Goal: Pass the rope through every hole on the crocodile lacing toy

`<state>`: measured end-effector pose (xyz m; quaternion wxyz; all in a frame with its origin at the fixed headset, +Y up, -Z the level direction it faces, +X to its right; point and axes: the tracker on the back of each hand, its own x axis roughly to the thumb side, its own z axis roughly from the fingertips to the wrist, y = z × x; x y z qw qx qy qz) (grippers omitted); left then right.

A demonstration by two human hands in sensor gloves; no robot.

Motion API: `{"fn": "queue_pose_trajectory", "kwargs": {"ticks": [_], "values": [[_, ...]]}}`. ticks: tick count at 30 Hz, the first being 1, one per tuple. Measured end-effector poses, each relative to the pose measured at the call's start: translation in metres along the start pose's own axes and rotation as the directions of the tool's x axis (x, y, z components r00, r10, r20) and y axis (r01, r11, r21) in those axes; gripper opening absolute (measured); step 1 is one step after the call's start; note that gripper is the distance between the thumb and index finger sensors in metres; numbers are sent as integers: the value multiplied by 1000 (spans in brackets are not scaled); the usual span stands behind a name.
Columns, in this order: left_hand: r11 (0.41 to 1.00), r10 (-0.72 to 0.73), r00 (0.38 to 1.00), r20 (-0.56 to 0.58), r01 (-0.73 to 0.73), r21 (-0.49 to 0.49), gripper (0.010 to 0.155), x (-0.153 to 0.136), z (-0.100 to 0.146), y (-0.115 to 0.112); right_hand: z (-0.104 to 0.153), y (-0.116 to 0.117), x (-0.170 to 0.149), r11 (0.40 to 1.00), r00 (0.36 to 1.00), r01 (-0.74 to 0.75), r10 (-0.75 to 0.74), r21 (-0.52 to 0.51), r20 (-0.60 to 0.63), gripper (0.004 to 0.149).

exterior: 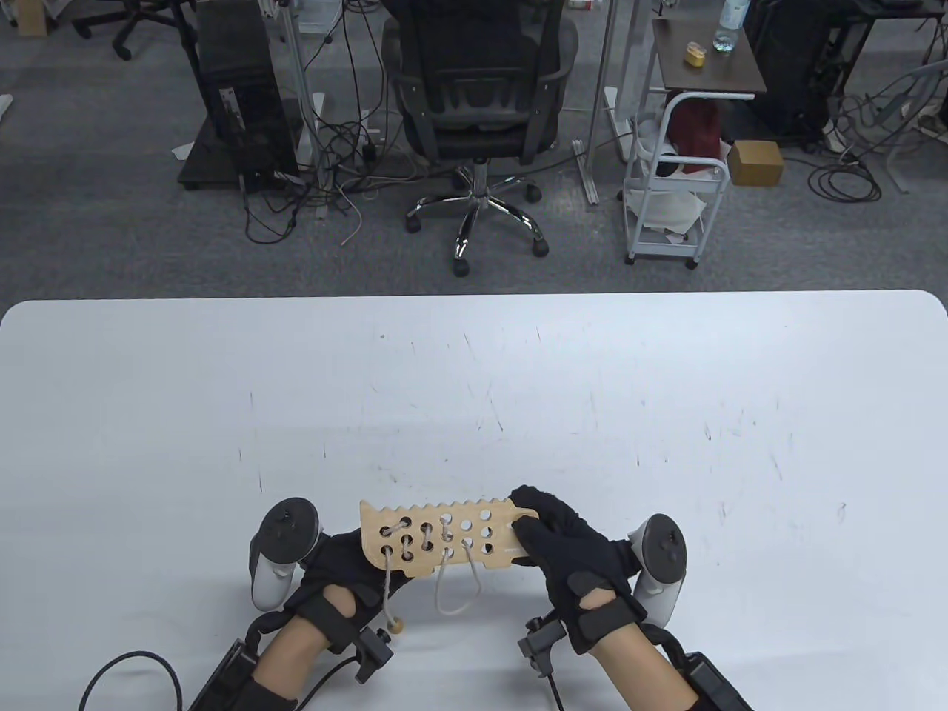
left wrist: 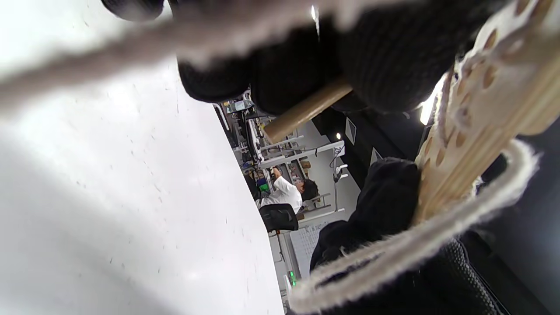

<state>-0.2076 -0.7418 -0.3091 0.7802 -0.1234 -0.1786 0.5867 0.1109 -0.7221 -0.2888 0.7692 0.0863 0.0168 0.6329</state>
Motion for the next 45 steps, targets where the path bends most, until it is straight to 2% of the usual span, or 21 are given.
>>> {"fn": "queue_pose_trajectory", "kwargs": {"ticks": [19,45], "values": [[984,77,997,19,-79,163,46,-1,8,32,-8,-18,-5,999,1000,-2,1,-52,-28,51],[903,187,979,86,-206,376,46,-2,26,83,-21,-51,-11,987,999,-8,0,-158,-51,51]]}}
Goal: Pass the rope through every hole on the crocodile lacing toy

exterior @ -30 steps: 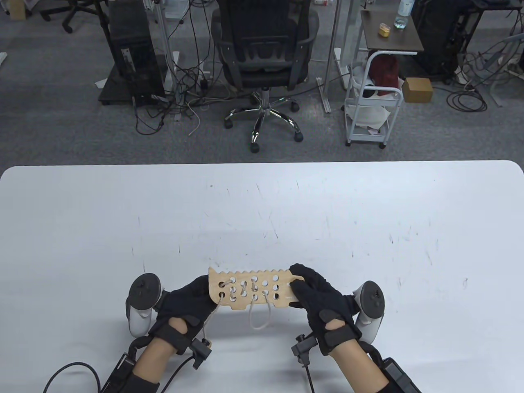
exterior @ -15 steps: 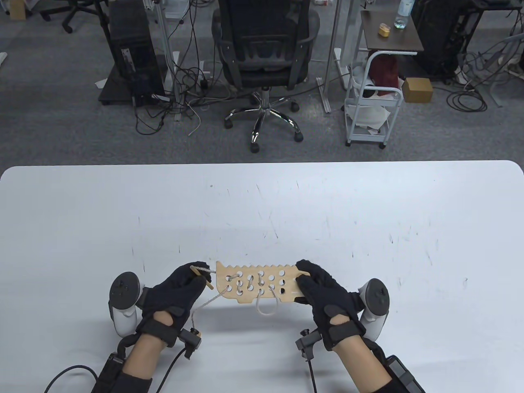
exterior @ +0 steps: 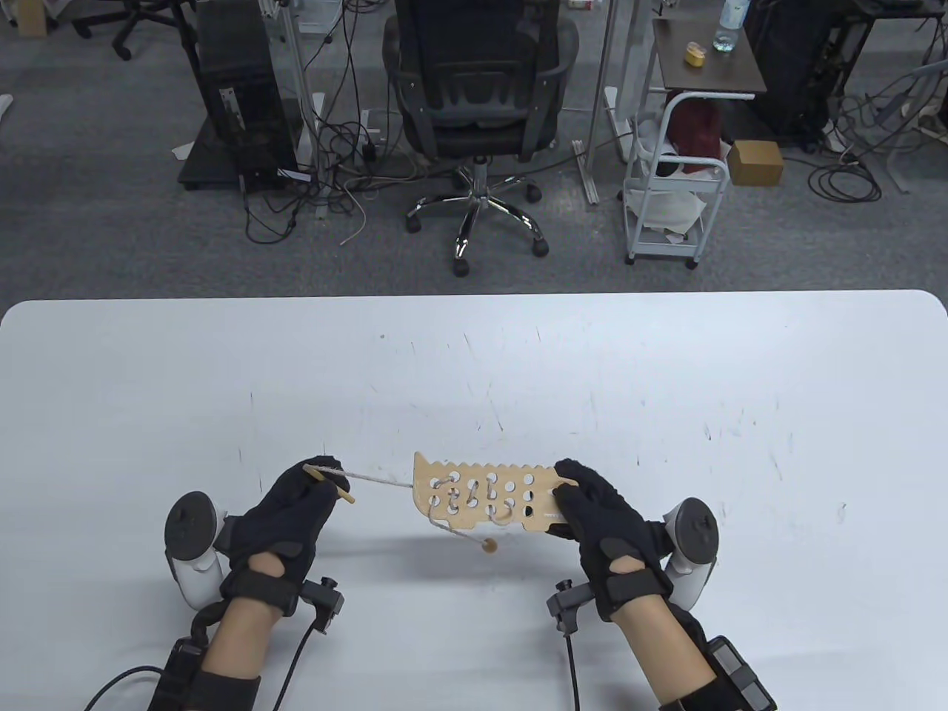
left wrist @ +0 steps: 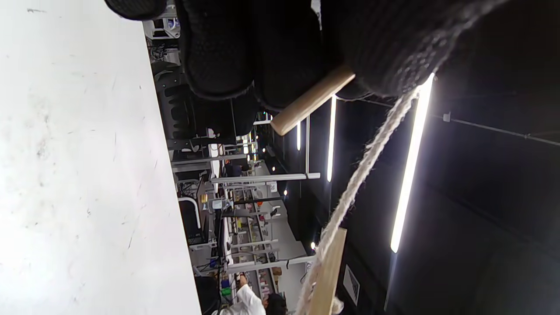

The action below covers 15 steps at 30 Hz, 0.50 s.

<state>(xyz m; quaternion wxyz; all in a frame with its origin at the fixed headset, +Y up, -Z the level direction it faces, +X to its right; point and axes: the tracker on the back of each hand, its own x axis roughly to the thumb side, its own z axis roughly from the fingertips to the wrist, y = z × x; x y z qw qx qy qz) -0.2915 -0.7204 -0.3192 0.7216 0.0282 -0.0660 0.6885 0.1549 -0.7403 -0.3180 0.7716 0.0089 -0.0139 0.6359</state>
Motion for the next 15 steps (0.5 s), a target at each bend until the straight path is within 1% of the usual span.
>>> {"fn": "queue_pose_trajectory", "kwargs": {"ticks": [10,15], "values": [[997,48,999,18,-49,65,46,5,1,20,-7,-10,-4,999,1000,8,-8,-35,-16,51],[996,46,999,20,-48,72,46,7,2,21,-7,-10,-5,999,1000,19,-20,-32,-22,51]]}}
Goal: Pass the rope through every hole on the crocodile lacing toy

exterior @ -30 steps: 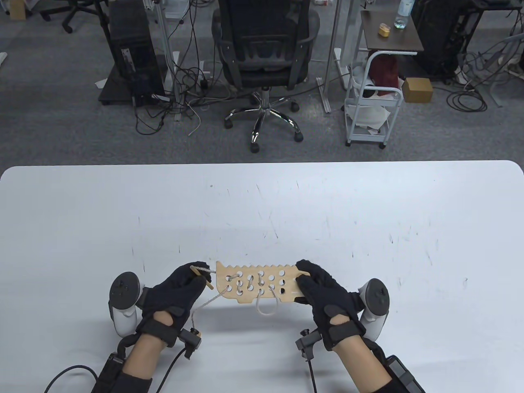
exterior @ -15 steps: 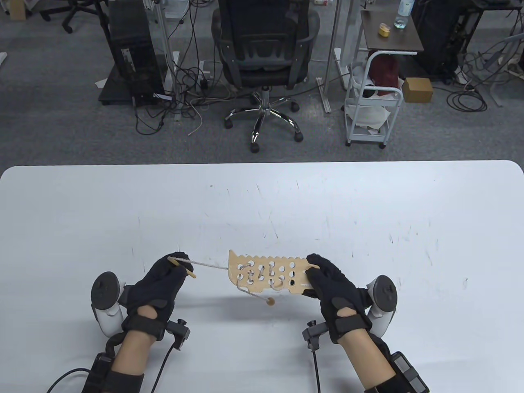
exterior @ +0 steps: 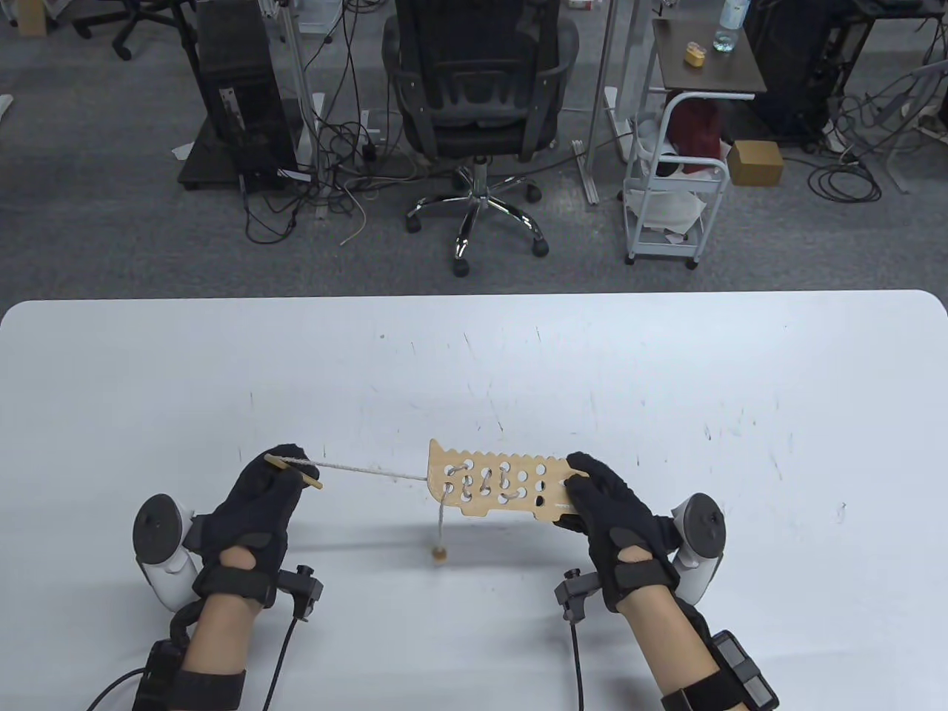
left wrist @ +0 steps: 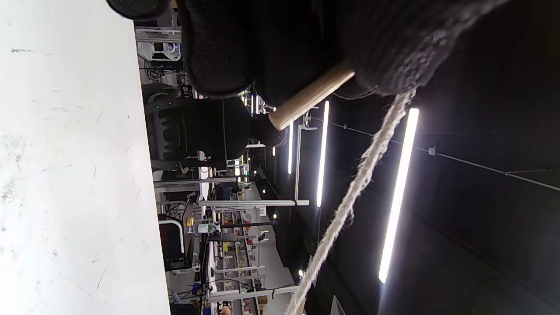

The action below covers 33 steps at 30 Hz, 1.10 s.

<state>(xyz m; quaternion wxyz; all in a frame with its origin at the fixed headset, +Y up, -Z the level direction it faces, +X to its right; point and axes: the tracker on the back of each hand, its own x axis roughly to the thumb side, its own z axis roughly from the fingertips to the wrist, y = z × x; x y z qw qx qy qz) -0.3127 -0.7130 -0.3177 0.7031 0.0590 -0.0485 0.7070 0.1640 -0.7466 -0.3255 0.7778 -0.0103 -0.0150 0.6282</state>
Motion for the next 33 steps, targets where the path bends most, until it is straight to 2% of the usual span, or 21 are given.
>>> {"fn": "queue_pose_trajectory", "kwargs": {"ticks": [11,15,19,23,33], "values": [[998,-52,998,-39,51,-31,49,-6,-2,-13,3,3,-1,1000,1000,-1,1,9,17,50],[987,-142,989,-33,139,-76,65,-6,-2,-22,5,7,-1,1000,1000,-3,2,30,19,50],[982,-163,986,-39,158,-100,69,-9,-2,-29,8,13,-1,998,1000,-2,1,59,22,51],[973,-196,980,-42,189,-130,68,-12,-3,-34,11,17,0,997,1000,-2,0,82,26,51],[962,-238,970,-46,230,-144,50,-16,-4,-40,16,25,-1,992,1000,15,-17,129,18,50]]}}
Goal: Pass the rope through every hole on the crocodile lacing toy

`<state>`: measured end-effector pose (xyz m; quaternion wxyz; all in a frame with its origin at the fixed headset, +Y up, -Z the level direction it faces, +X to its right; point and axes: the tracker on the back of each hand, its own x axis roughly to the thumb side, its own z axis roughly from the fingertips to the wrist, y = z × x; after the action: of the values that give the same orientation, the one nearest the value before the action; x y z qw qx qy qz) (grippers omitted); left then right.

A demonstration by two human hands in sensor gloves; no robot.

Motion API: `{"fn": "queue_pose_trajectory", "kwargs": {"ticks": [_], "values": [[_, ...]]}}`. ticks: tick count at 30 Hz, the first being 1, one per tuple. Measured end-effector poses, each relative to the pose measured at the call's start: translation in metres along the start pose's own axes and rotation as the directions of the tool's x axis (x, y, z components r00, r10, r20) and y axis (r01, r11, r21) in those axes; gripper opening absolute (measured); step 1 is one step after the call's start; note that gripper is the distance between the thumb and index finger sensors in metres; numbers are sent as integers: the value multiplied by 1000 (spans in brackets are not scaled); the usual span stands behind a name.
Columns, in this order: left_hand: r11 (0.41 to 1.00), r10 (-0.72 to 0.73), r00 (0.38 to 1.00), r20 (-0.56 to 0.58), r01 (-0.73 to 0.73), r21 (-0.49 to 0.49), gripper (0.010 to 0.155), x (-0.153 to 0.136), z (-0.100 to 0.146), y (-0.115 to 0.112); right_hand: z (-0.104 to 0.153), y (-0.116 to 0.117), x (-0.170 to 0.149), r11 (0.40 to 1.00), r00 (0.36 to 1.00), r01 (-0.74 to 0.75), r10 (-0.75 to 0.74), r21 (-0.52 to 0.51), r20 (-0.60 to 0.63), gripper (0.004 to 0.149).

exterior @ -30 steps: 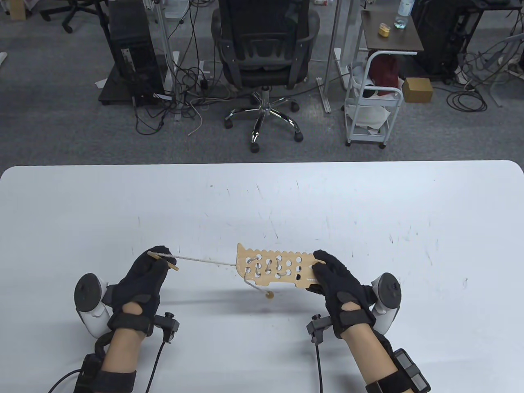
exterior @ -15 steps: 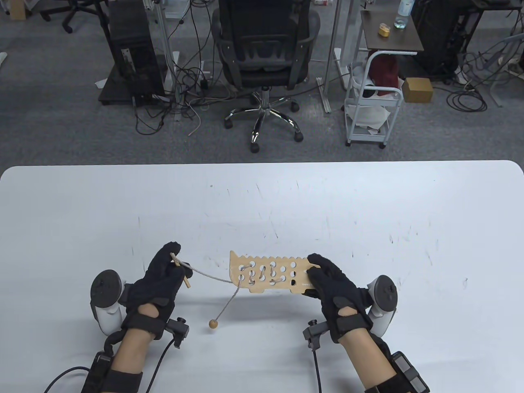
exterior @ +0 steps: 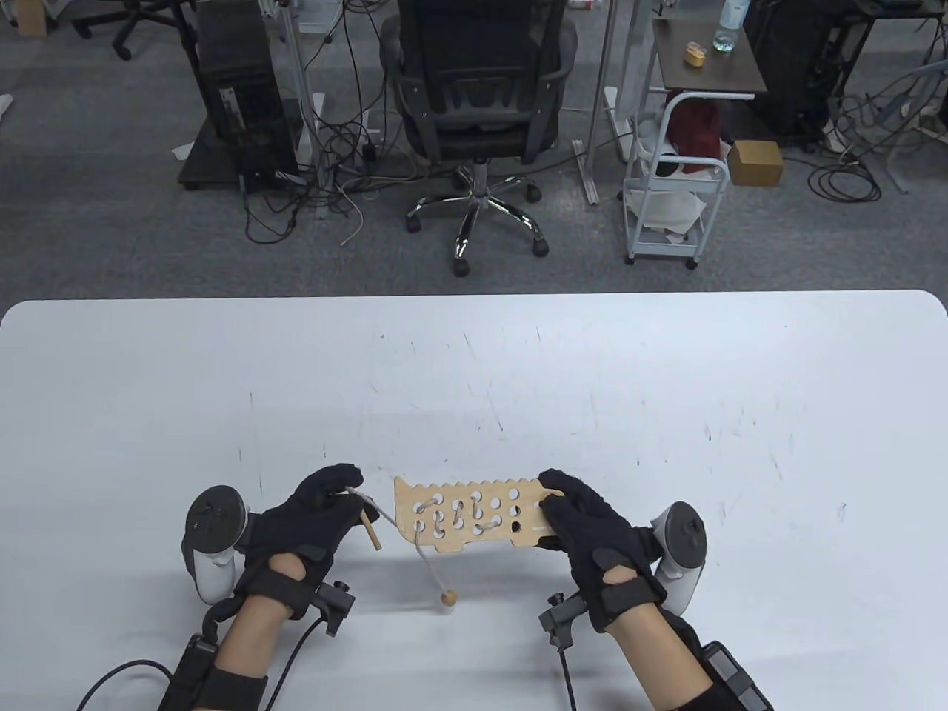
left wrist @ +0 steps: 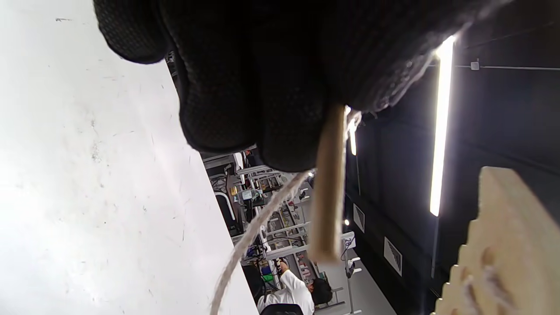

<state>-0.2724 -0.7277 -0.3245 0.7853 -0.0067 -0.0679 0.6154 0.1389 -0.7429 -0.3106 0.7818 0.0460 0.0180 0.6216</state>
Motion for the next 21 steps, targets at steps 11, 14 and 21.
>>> {"fn": "queue_pose_trajectory", "kwargs": {"ticks": [11,14,21], "values": [[986,108,993,-53,-114,-125,44,-5,0,-20,9,19,0,997,1000,3,-3,79,3,50],[968,159,985,-71,-170,-186,43,-4,1,-29,10,23,0,995,1000,1,-1,95,5,50],[927,257,966,-31,-255,-273,42,0,4,-48,13,29,1,993,1000,0,-2,118,11,50]]}}
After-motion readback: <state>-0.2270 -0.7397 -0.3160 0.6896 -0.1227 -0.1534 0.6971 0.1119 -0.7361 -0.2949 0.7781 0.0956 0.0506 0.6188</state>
